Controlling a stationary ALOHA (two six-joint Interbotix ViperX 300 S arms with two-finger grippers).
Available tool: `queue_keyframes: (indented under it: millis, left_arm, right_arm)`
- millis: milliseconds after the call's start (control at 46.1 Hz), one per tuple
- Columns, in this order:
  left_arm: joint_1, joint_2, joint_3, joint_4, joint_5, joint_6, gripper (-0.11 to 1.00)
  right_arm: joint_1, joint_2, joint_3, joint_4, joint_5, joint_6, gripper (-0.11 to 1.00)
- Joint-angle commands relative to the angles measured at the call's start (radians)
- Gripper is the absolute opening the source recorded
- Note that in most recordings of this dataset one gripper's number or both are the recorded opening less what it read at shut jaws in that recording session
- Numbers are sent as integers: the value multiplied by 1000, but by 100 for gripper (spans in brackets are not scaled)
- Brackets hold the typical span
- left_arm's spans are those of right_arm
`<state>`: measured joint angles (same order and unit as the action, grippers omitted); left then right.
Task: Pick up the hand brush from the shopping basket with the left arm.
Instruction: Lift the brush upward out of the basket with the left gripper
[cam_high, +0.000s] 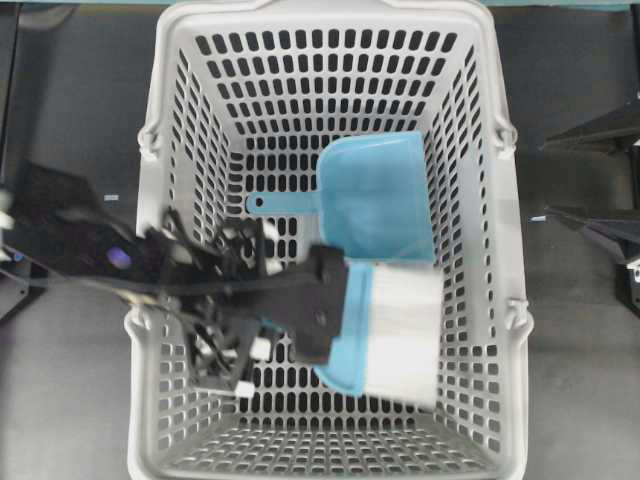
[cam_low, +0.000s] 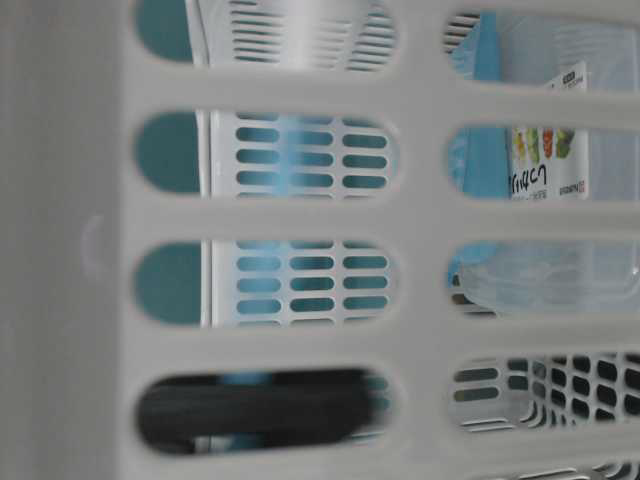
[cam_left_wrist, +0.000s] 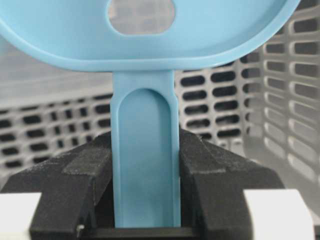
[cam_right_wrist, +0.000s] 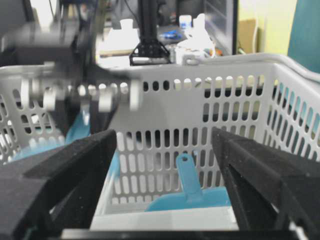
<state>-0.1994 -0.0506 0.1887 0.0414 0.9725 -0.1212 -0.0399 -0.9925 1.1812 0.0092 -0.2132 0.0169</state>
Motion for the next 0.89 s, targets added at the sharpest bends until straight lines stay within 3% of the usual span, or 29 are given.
queue_keyframes:
  millis: [0, 260, 867]
  left_arm:
    - [21, -72, -109, 3, 77, -5, 24]
    - [49, -112, -284, 3, 149, -3, 24]
    - [44, -80, -265, 3, 149, -2, 24]
  right_arm:
    - [-3, 6, -12, 3, -5, 2, 74]
    - [-3, 5, -11, 3, -5, 2, 74]
    - [-3, 5, -11, 3, -5, 2, 74]
